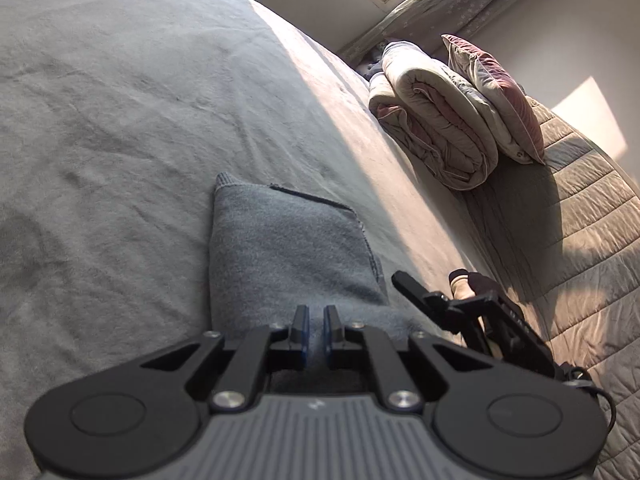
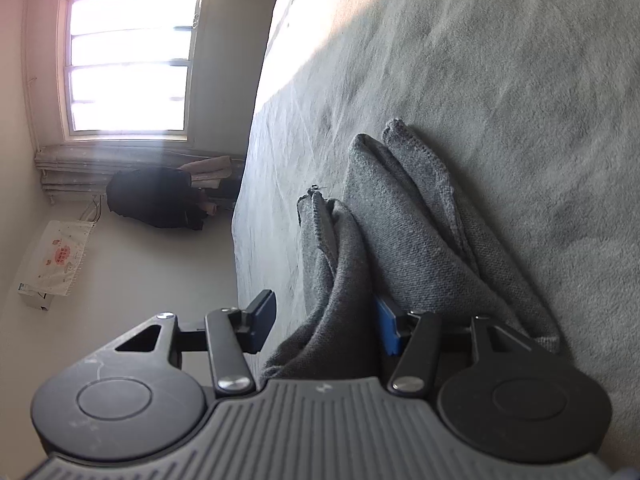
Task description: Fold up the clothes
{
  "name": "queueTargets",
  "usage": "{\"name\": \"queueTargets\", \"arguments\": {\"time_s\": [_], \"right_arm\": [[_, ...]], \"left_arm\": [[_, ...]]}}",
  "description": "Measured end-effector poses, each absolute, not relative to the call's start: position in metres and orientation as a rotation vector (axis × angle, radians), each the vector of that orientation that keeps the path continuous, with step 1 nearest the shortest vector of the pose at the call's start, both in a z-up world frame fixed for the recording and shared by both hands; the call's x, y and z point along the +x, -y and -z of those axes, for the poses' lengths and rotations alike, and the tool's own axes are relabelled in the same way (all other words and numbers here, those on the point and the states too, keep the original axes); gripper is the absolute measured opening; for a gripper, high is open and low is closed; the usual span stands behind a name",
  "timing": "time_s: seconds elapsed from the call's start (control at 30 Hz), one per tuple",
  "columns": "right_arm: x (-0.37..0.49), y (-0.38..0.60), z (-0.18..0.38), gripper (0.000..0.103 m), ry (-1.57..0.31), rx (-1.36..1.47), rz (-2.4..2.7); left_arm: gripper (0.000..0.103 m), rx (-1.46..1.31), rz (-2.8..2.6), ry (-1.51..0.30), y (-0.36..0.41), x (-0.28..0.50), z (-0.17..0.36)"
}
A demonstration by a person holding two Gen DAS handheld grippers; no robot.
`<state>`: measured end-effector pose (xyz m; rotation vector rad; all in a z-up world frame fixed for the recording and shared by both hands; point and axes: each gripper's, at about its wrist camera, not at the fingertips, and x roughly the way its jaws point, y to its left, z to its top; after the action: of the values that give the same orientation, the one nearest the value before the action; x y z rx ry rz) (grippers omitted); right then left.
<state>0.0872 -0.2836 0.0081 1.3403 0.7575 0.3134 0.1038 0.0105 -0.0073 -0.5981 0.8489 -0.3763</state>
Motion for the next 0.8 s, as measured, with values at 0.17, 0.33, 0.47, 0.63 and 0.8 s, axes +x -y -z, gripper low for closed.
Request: {"name": "queueTargets", "arguments": {"time_s": [0.17,0.33,0.47,0.63,0.8], "right_arm": [[0.079,0.269,-0.021,0.02,-0.728,1.13,-0.293],[0.073,0.282,-0.035,0.018,-0.65,1.12,-0.323],[0.085,0.293,-0.024,0.018,-0.677,1.16,-0.275],[0.081,0.31,0.004,0.015,-0.798,1.197,-0.235],[0.083,0.318,0.001,0.018,-0.848,1.16,-0.302]], "left_arm": [[0.005,-0.63,0.389,-0.821,-0.01,0.095,0.018],[0.012,-0.662,0.399,-0.772,-0.012,0.095,0.01],[0.014,-0.642,0.413,-0.797,0.0,0.097,0.013],[0.016,-0.603,0.426,-0.808,0.01,0.096,0.019],[0.02,-0.58,0.427,-0.796,0.01,0.1,0.014]]}}
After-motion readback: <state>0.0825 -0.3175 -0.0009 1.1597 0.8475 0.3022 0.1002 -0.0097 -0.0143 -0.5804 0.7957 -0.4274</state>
